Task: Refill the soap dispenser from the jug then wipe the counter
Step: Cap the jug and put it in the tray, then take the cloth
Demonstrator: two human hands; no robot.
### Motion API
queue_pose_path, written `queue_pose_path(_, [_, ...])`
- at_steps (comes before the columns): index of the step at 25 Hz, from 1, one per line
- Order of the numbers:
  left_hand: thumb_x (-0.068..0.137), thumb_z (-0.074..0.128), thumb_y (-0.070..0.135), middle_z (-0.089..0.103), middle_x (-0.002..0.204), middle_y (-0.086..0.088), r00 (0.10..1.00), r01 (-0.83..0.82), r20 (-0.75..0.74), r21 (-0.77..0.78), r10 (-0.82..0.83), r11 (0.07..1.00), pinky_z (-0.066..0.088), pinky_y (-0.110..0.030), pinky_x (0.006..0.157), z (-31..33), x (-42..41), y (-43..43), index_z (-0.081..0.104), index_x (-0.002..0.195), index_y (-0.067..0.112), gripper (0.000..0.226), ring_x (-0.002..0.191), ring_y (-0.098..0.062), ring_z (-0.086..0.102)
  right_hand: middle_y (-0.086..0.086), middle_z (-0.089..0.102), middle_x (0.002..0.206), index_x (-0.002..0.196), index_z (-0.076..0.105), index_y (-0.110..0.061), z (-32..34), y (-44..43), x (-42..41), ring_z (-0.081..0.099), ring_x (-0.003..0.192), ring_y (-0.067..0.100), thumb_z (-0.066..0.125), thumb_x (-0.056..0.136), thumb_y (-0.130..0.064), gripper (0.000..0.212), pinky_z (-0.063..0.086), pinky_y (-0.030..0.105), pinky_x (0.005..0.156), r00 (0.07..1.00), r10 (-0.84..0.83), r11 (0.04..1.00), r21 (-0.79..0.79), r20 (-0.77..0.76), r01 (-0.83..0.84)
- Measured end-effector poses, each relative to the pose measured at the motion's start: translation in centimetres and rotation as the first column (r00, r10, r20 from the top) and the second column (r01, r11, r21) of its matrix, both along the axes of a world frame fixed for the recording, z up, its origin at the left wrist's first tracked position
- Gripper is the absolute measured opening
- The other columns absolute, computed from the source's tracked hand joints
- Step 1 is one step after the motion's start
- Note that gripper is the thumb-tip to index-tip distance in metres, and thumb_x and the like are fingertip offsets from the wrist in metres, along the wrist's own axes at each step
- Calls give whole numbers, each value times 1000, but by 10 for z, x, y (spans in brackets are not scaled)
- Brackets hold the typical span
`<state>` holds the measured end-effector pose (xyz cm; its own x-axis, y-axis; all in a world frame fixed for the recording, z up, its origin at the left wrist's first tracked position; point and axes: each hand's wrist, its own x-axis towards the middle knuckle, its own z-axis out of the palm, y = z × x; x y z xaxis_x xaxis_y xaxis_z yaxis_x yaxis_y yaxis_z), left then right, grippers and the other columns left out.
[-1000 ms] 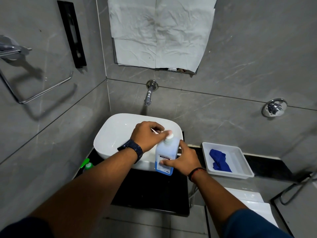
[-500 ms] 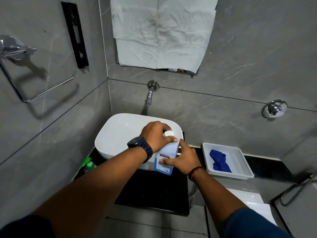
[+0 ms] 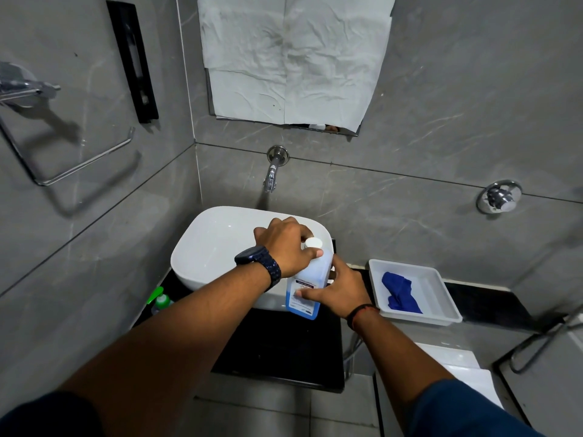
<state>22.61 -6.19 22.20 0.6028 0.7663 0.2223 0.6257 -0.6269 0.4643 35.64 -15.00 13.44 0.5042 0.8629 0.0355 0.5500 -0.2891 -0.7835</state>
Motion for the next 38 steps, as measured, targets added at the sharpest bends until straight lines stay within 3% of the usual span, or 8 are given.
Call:
queue_pose_path(5, [68, 63, 68, 65, 106, 4, 996, -84, -25, 95, 87, 992, 40, -39, 82, -3, 2, 1, 69, 93, 26, 49, 101, -23, 55, -14, 61, 100, 113, 44, -39, 5, 0, 0, 61, 84, 5, 83, 39, -67, 88, 52, 16, 65, 1000, 26, 1000, 7, -1, -26])
queue_pose_path(12, [79, 62, 52, 61, 113, 1, 999, 30, -22, 127, -28, 991, 29, -44, 101, -9, 3, 7, 68, 104, 21, 41, 113, -20, 48, -13, 64, 105, 108, 49, -40, 9, 2, 9, 64, 95, 9, 85, 38, -62, 81, 58, 28, 78, 986, 132, 991, -1, -101, -133])
queue_pose_path(15, [78, 63, 54, 61, 112, 3, 997, 78, -37, 95, -75, 992, 29, -43, 103, -9, 6, 7, 68, 105, 21, 43, 112, -19, 49, -16, 66, 104, 103, 52, -45, 8, -3, 19, 65, 97, 9, 89, 39, -55, 75, 58, 24, 75, 966, 191, 981, 1, -176, -194])
queue_pose_path(21, [67, 66, 64, 66, 91, 8, 998, 18, 49, 222, -29, 975, 32, -41, 98, 9, 40, -8, 73, 79, 24, 42, 97, -16, 56, -4, 73, 99, 108, 58, -29, 12, -12, 51, 69, 93, 12, 94, 47, -22, 71, 56, 22, 69, 914, 247, 968, 130, -323, -216])
queue_pose_path(24, [67, 64, 66, 67, 89, 4, 999, -35, 41, 296, 24, 954, 30, -45, 101, 24, 71, -15, 72, 75, 22, 46, 98, -19, 56, -8, 71, 99, 108, 54, -34, 13, -16, 58, 68, 90, 8, 94, 44, -34, 75, 56, 21, 70, 937, 165, 967, 240, -307, -91])
queue_pose_path(28, [67, 65, 66, 67, 92, 0, 998, -36, 61, 286, 19, 958, 36, -47, 97, 31, 113, -10, 73, 79, 22, 46, 97, -22, 57, -19, 64, 87, 103, 45, -40, 8, -8, 65, 63, 79, 2, 80, 39, -64, 76, 54, 21, 67, 976, -156, 952, 242, -150, 189])
queue_pose_path(33, [59, 62, 77, 48, 132, -3, 966, 193, 176, 13, -192, 981, 45, -39, 94, 5, 172, 33, 47, 131, 25, 90, 120, -24, 45, 1, 65, 90, 99, 48, -23, -5, 12, 131, 62, 80, 21, 80, 52, -45, 60, 53, 34, 67, 927, -373, 906, 196, -48, 375])
queue_pose_path(38, [67, 63, 67, 49, 134, -6, 926, 339, 125, 142, -356, 930, 43, -43, 97, -60, 244, 67, 44, 134, 19, 84, 122, -28, 44, 9, 65, 91, 92, 48, -21, -28, 12, 230, 61, 83, 30, 84, 53, -33, 55, 52, 41, 69, 803, -596, 772, 253, -33, 583])
